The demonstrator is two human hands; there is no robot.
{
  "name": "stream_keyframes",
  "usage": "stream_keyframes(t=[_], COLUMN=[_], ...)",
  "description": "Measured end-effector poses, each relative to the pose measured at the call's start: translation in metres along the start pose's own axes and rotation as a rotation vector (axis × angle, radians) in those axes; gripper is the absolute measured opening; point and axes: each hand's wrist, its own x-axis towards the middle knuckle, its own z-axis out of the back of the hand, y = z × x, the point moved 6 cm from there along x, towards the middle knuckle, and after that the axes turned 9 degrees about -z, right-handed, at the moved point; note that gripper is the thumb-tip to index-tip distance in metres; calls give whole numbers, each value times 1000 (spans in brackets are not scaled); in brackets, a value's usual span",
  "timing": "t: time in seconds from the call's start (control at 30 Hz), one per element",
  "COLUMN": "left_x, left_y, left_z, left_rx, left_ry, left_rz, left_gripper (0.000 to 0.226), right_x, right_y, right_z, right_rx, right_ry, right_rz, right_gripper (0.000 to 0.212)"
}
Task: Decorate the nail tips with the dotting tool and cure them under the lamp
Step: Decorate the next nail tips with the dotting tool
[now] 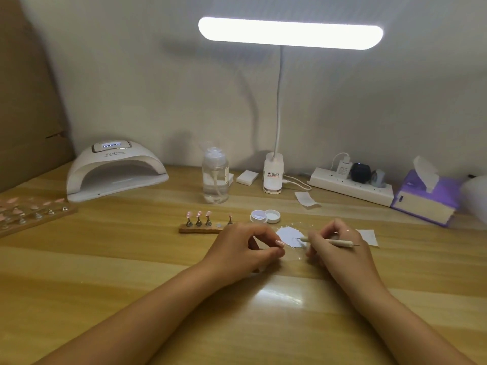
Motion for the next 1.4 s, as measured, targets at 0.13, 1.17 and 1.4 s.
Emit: stream_keyframes(t=[0.13,1.17,1.4], left_x=[0,3,3], left_y=[0,3,-2], left_z=[-3,-4,-4], left_rx=[61,128,124], left_ry=[20,34,43], left_rz=[-26,-42,-83], left_gripper=[21,21,24], right_x=[-2,-13,-15], right_y=[1,5,8], right_z=[-4,-12,-15], right_rx=[-24,536,432], right_ry=[42,95,104], right_rz=[1,-33,-16], right_gripper=[17,19,21])
